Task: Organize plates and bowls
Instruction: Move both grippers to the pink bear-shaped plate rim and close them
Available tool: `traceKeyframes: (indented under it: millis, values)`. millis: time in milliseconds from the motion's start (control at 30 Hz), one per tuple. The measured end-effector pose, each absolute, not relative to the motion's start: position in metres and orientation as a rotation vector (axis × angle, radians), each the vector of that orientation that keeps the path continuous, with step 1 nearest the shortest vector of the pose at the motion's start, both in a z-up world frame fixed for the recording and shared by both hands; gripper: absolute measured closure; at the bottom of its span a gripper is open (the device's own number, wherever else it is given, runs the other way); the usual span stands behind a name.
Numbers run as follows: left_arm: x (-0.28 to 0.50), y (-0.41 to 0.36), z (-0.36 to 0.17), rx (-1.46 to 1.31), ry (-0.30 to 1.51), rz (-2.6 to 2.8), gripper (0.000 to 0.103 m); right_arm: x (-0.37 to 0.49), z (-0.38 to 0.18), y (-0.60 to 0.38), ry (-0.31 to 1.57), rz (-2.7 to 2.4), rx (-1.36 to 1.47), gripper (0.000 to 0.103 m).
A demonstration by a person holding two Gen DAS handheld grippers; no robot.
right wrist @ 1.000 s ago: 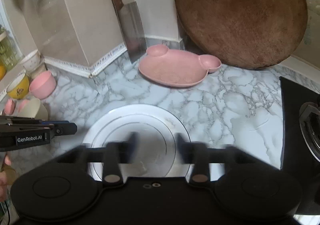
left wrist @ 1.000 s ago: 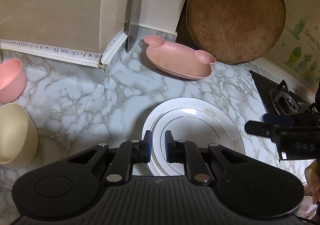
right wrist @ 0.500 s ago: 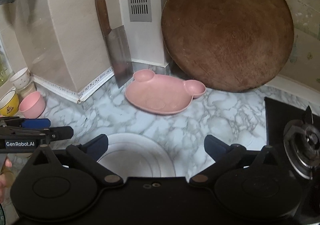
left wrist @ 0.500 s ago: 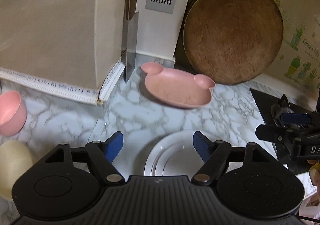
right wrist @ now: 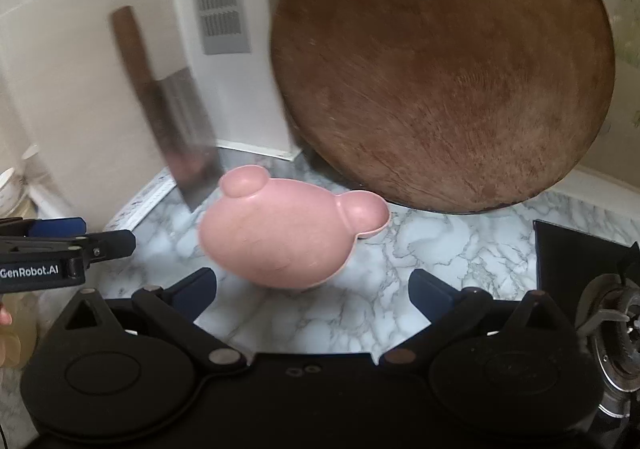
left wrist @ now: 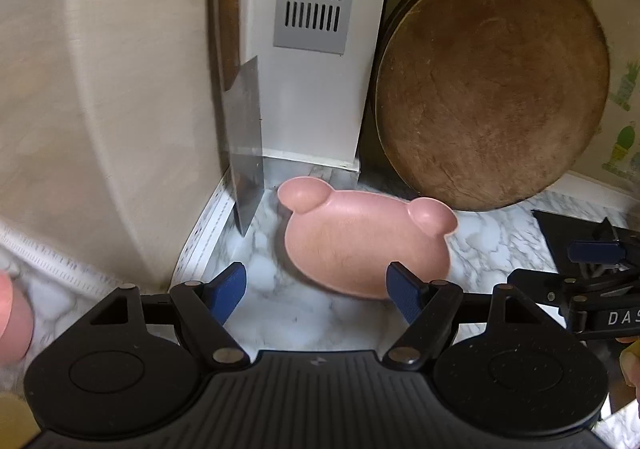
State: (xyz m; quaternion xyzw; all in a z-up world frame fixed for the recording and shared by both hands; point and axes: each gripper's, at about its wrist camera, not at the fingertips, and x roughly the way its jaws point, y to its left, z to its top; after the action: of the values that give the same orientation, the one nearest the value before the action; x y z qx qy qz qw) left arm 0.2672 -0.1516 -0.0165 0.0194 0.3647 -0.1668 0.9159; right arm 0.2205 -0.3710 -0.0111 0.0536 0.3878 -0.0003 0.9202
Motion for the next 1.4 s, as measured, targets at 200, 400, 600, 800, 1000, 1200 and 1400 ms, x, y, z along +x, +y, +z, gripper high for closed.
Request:
traceKeyframes:
  millis: [200,400,600,800,1000,1200,1400]
  values:
    - [0.302,-0.169,-0.033,0.048,0.789,-0.32,0.026,0.256,-0.032,-0.383,0.846,-0.014,0.123,0.0]
    - [0.336,-0.182,-0.054,0.058,0.83,-0.311,0.026,0.286,-0.055,-0.392,0.901,-0.032,0.149,0.003]
    - [0.364,-0.192,-0.078,0.068,0.869,-0.298,0.026,0.312,-0.074,-0.397,0.951,-0.027,0.168,0.008]
    - [0.386,-0.197,-0.098,0.056,0.926,-0.296,0.027,0.331,-0.091,-0.404,1.0,-0.036,0.195,0.024]
    - [0.399,-0.2,-0.11,0.05,0.968,-0.299,0.048,0.34,-0.103,-0.41,1.058,-0.011,0.243,0.044]
    - [0.405,-0.2,-0.117,0.049,0.983,-0.287,0.071,0.343,-0.108,-0.413,1.077,-0.006,0.259,0.061]
    - [0.41,-0.19,-0.12,0.029,0.991,-0.266,0.09,0.341,-0.108,-0.415,1.074,0.01,0.281,0.079]
